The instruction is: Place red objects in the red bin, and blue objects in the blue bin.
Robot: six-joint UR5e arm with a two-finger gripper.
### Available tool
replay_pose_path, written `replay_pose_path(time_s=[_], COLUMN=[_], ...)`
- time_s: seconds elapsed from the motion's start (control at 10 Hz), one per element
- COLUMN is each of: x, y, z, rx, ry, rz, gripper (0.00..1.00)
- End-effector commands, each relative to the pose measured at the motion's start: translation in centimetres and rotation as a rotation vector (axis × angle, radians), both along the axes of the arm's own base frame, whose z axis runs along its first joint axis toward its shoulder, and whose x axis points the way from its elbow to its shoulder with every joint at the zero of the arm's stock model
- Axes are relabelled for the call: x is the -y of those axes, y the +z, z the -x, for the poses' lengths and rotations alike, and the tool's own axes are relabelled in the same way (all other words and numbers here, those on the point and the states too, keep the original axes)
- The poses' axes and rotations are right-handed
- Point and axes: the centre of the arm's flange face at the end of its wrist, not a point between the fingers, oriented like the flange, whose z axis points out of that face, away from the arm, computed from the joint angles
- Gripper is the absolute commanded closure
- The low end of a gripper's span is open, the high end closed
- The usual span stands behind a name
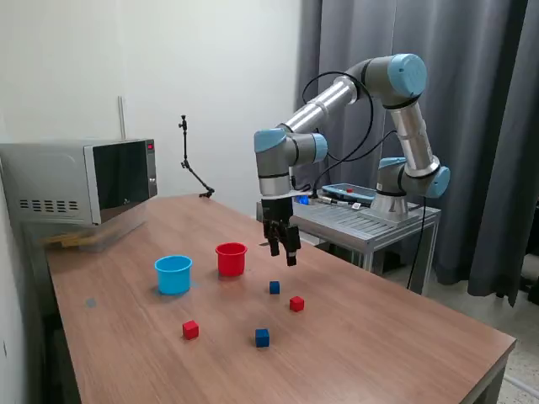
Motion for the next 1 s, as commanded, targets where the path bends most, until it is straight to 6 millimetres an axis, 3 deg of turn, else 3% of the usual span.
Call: replay_pose_path(time_s=[0.0,0.3,0.6,0.9], x=[-0.1,-0.1,1.2,1.1], y=[-0.5,-1.6,-4.0,-5.7], z=[0.4,0.1,-1.8,-3.3], rx=[-0.004,0.019,0.052,0.064], ry=[-0.132,-0.22,-0.233,-0.215], rz=[-0.011,-0.023,-0.033,-0.06], gripper=[0.0,0.0,0.0,0.0])
